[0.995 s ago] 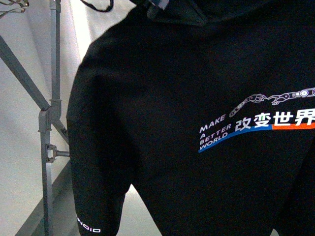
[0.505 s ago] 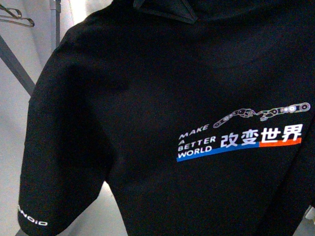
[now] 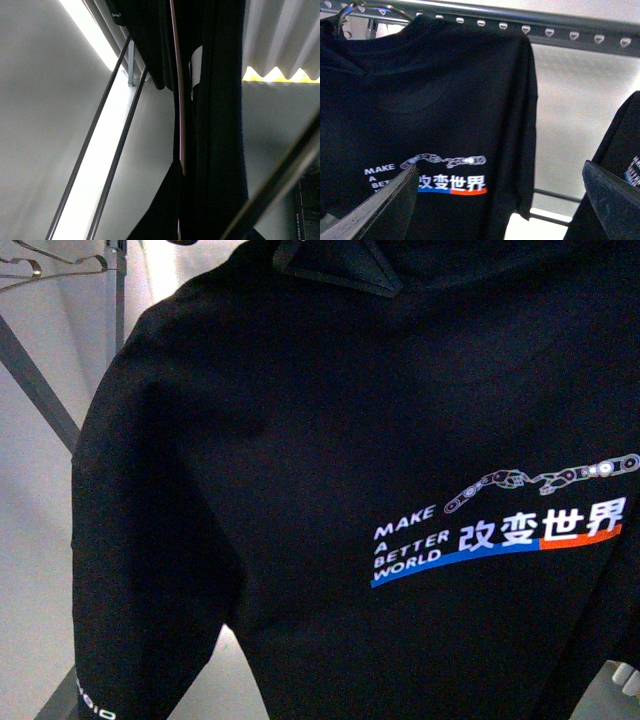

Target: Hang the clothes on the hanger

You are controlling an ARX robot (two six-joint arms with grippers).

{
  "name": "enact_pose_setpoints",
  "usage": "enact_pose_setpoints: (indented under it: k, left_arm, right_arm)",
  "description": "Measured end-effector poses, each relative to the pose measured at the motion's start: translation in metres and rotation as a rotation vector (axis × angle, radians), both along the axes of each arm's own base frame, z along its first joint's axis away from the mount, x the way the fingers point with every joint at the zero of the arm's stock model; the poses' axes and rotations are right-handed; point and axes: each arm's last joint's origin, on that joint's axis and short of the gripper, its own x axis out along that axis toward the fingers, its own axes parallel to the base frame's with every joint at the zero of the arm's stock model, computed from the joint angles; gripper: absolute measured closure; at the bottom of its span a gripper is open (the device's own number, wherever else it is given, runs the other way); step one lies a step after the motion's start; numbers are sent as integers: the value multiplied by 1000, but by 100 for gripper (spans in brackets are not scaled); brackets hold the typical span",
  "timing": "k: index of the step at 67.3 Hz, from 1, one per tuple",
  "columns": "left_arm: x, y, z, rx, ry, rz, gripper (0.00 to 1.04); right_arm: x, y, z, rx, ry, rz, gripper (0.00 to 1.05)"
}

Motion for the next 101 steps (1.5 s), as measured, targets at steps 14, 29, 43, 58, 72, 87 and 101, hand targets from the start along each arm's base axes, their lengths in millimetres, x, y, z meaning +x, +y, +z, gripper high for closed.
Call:
enact_pose_setpoints:
  k: [14, 29, 43, 58, 72, 87, 101]
  left_arm:
    - [0, 1, 0, 0, 0, 3, 98]
    - [0, 0, 0, 0, -1, -1, 98]
    - [0, 0, 0, 0, -1, 0, 98]
    - [0, 0, 0, 2, -6, -3, 98]
    - [0, 0, 0, 3, -7, -3, 98]
    - [0, 0, 0, 3, -7, -4, 98]
    - [0, 1, 0, 4, -7, -1, 98]
  right_arm:
    - [40, -25, 52, -129, 116, 258, 7]
    - [96, -28, 126, -311, 89, 422, 7]
    - [149, -11, 145, -450, 149, 478, 7]
    - [205, 0, 148, -580, 176, 498, 7]
    - [240, 11, 140, -640, 204, 498, 7]
    - [274, 29, 122, -692, 248, 530, 7]
    - [301, 38, 123, -734, 236, 521, 7]
